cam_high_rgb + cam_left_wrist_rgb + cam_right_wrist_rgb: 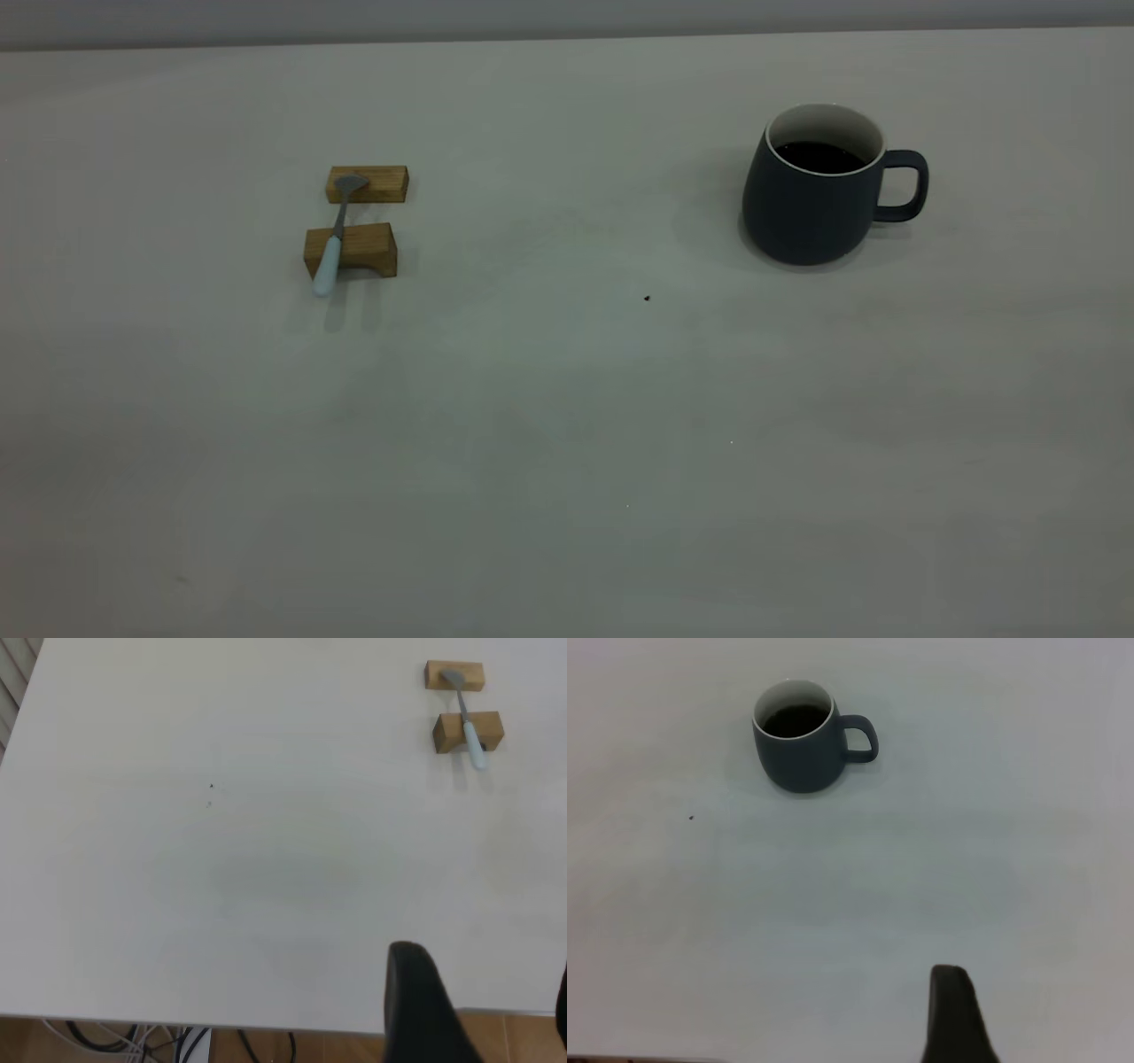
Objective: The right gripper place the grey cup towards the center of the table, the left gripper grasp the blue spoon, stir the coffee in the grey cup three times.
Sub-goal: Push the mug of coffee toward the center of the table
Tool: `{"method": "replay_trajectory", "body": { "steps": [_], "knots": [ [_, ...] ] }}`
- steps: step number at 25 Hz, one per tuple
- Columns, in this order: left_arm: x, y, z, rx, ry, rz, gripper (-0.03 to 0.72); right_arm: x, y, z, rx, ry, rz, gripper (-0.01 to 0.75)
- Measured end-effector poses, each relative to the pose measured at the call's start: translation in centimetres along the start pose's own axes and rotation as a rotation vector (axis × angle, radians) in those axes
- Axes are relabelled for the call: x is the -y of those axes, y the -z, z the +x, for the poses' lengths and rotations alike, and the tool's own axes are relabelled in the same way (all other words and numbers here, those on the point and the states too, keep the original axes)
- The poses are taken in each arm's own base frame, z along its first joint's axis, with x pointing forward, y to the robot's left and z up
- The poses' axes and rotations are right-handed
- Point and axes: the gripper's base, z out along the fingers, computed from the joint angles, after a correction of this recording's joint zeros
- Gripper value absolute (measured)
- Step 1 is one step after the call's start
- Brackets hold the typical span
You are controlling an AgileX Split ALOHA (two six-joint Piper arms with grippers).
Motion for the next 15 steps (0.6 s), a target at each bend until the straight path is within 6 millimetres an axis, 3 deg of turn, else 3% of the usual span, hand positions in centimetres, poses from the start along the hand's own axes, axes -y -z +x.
{"method": "replay_trajectory", "body": {
  "steps": [4,8,15],
  "knots": [
    [0.0,0.0,0.0,0.000,0.000,0.000,0.446,-0.3,-0.9,-1.0,-0.055,-0.018,-0.026,0.535],
    [0.0,0.0,0.0,0.000,0.000,0.000,0.446,-0.6,-2.8,-3.9,-0.052,0.005,-0.053,0.557],
    [0.0,0.0,0.0,0.000,0.000,0.000,0.446,-0.9,-9.4,-8.6,-0.166,0.215,-0.094,0.592]
  ]
}}
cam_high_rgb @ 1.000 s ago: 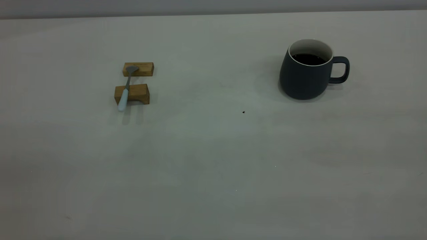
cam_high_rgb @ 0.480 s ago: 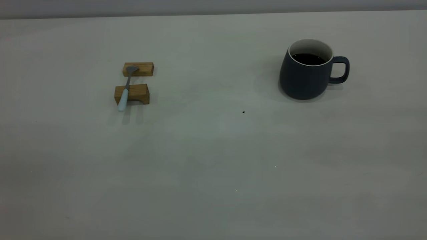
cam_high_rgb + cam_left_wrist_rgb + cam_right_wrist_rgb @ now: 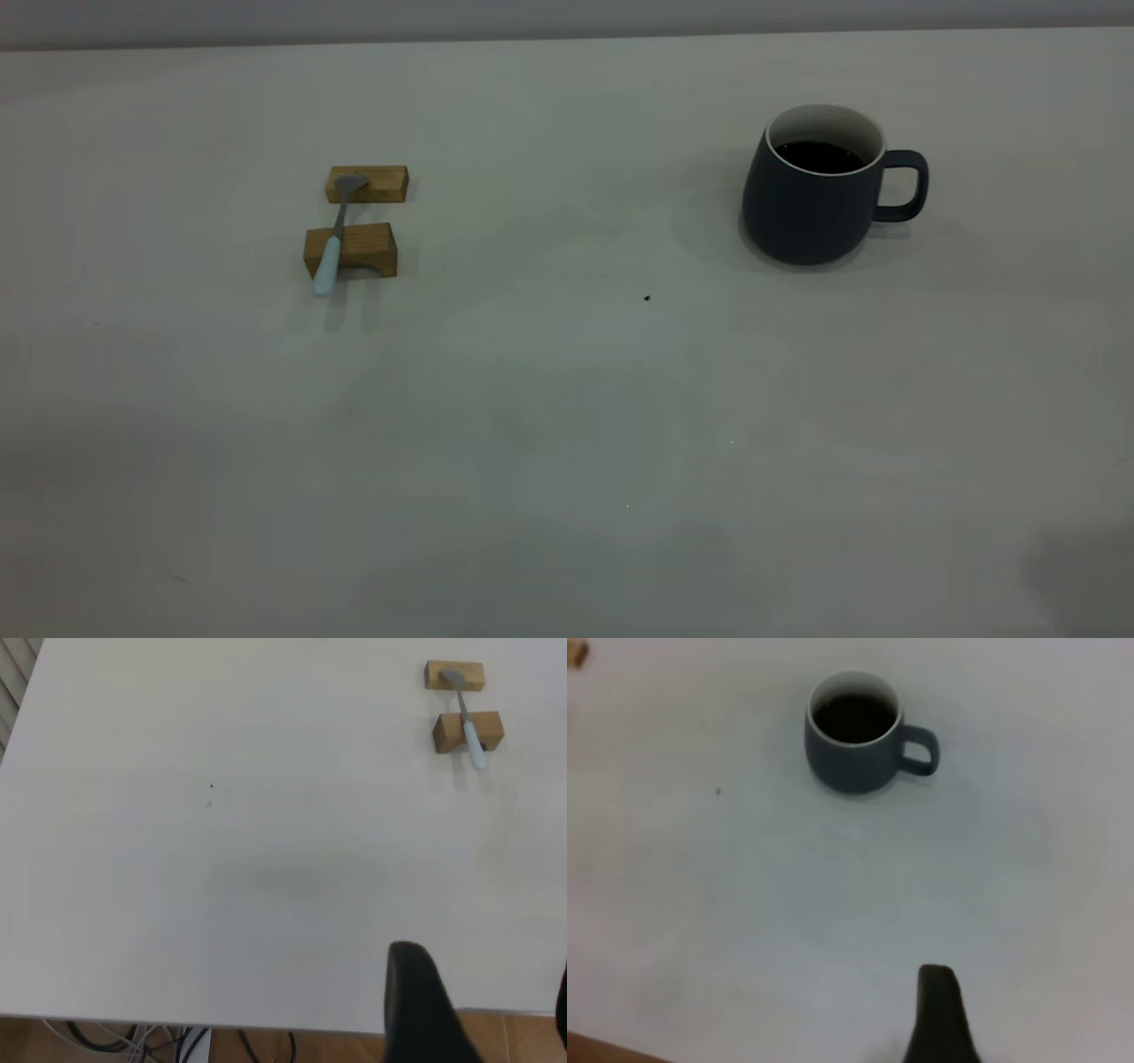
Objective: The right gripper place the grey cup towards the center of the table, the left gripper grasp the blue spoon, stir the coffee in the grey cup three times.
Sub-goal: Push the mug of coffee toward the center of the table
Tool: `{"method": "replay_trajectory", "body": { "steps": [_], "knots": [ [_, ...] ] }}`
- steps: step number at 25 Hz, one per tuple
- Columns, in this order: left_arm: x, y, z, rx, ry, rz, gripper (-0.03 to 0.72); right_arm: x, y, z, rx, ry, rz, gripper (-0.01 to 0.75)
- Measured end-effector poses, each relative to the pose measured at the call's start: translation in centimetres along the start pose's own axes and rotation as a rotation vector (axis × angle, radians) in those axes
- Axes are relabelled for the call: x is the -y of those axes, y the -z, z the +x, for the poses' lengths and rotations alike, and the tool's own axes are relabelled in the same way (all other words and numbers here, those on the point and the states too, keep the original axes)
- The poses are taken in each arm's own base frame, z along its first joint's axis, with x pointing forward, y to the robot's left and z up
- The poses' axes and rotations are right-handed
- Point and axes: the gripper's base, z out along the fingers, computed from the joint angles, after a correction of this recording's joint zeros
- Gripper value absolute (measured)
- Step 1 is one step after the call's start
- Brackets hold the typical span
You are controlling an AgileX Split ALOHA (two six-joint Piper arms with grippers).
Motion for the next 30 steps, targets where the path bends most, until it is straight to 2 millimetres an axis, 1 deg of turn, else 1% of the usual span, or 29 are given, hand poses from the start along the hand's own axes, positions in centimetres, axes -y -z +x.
{"method": "replay_trajectory", "body": {
  "steps": [2,5,9,12,13,16,19,22,24,26,30],
  "knots": [
    [0.0,0.0,0.0,0.000,0.000,0.000,0.446,0.5,-1.9,-1.7,-0.037,0.041,-0.013,0.592],
    [0.0,0.0,0.0,0.000,0.000,0.000,0.446,1.3,-5.5,-4.1,-0.115,0.098,-0.033,0.592],
    [0.0,0.0,0.0,0.000,0.000,0.000,0.446,2.4,-11.0,-6.3,-0.217,0.186,-0.065,0.592],
    [0.0,0.0,0.0,0.000,0.000,0.000,0.446,3.0,-15.5,-7.2,-0.275,0.275,-0.099,0.592],
    [0.0,0.0,0.0,0.000,0.000,0.000,0.446,3.2,-16.7,-7.6,-0.276,0.307,-0.109,0.592],
    [0.0,0.0,0.0,0.000,0.000,0.000,0.446,3.5,-20.8,-7.9,-0.288,0.369,-0.154,0.592],
    [0.0,0.0,0.0,0.000,0.000,0.000,0.446,3.7,-24.9,-7.5,-0.297,0.506,-0.197,0.592],
    [0.0,0.0,0.0,0.000,0.000,0.000,0.446,4.1,-28.4,-6.7,-0.293,0.771,-0.243,0.589],
    [0.0,0.0,0.0,0.000,0.000,0.000,0.446,4.2,-30.4,-6.2,-0.284,0.935,-0.273,0.581],
    [0.0,0.0,0.0,0.000,0.000,0.000,0.446,4.2,-32.1,-5.2,-0.283,1.040,-0.305,0.571],
    [0.0,0.0,0.0,0.000,0.000,0.000,0.446,4.3,-34.4,-3.5,-0.268,1.180,-0.325,0.544]
  ]
}}
